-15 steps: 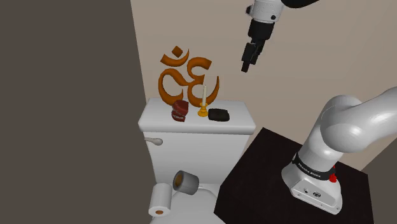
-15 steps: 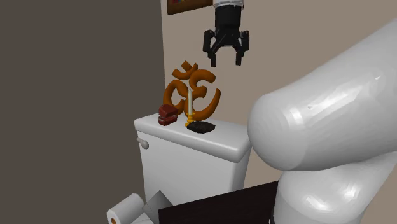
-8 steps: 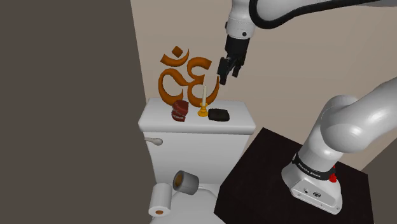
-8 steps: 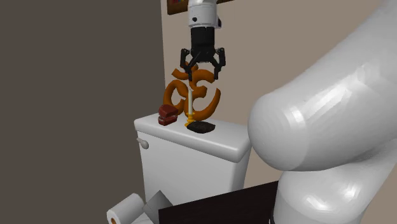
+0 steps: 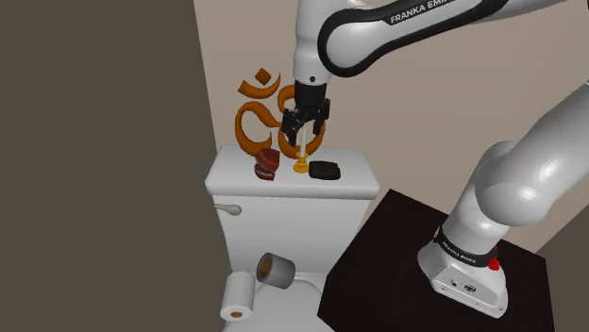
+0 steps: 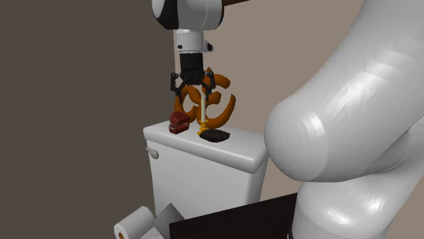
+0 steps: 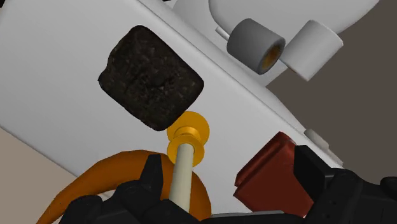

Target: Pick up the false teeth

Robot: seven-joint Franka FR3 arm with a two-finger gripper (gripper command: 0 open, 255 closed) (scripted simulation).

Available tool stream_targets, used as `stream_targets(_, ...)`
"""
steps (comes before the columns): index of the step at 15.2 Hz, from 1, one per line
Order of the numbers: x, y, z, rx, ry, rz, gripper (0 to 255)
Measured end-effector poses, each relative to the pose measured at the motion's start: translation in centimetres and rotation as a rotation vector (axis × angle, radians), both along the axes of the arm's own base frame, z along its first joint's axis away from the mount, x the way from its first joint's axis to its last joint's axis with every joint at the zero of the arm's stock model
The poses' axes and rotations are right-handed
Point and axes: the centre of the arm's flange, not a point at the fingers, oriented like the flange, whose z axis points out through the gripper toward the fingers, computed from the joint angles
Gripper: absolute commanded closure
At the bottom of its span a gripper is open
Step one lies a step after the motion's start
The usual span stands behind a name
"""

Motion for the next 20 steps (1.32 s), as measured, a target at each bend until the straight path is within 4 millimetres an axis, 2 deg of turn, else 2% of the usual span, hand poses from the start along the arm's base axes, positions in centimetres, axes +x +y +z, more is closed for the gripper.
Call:
stream_targets(2,1.4,1.4,-1.1,0.003,0.003,-0.030,0)
stream_targets(6,5.3,4.2,-4.5,0.012,0.010,-0.093,0)
stream_targets(8,6.7,5.2,-5.4,0.015,0.014,-0.119,0)
stream_targets(11,7.3,5.4,-7.0,0.016,0.015,-0.129,0)
stream_targets(16,7.1,5.5,-9.6,0.017,0.016,-0.131,0)
stream_targets(17,7.2,5.5,-9.8,0.017,0.015,-0.131,255)
stream_targets(20,7.1,5.5,-9.8,0.018,0.012,-0.130,255)
